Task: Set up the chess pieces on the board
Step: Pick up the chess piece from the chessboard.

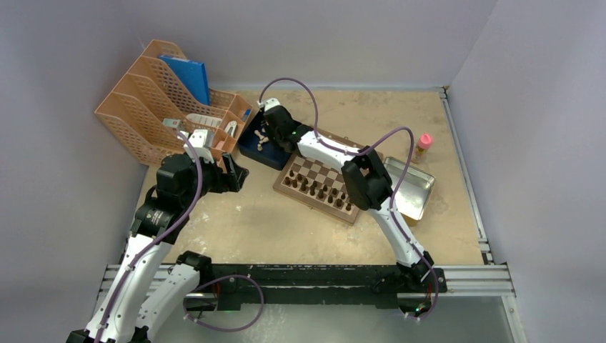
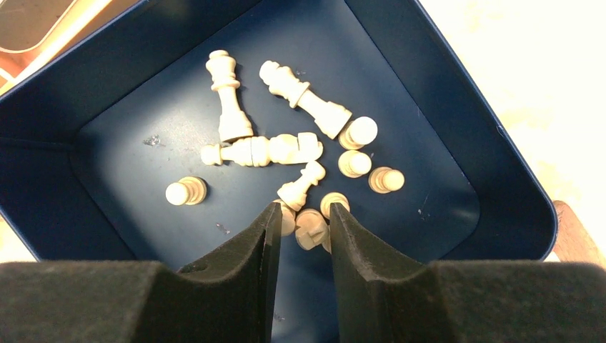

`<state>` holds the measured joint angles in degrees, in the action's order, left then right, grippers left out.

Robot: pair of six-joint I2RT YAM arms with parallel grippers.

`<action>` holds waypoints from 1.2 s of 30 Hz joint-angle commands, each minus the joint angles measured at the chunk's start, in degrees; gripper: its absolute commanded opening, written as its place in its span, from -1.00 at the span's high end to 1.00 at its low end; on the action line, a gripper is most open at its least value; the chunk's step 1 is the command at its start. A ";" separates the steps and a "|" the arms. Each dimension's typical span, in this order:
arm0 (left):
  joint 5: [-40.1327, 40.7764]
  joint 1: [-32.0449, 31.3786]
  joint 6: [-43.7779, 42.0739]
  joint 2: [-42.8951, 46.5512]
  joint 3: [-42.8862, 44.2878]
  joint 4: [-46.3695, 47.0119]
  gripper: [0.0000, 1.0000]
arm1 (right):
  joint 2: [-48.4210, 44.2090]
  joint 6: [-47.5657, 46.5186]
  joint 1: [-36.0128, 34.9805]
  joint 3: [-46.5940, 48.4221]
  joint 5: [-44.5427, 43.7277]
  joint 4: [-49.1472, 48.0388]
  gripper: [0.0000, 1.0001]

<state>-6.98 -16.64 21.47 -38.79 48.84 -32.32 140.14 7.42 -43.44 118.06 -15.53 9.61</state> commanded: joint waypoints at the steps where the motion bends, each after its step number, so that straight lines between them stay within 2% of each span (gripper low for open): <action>1: 0.52 -0.23 0.23 -0.02 0.10 1.55 -0.62 | -1.47 -0.06 0.04 1.07 0.66 2.87 0.31; 11: 0.48 -0.23 0.15 -0.19 0.07 1.60 -0.62 | -2.41 0.31 0.25 4.04 -0.34 4.46 0.29; 26: 0.21 -0.23 0.23 0.05 0.07 1.55 -0.61 | -3.63 1.41 0.46 2.26 -0.43 3.50 0.31; 36: 0.40 -0.23 0.41 0.49 -0.05 1.55 -0.62 | -5.78 2.91 0.81 3.26 -0.39 2.54 0.25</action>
<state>-6.98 -16.64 21.50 -39.00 48.84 -32.32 139.72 9.10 -43.13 119.66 -15.51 13.08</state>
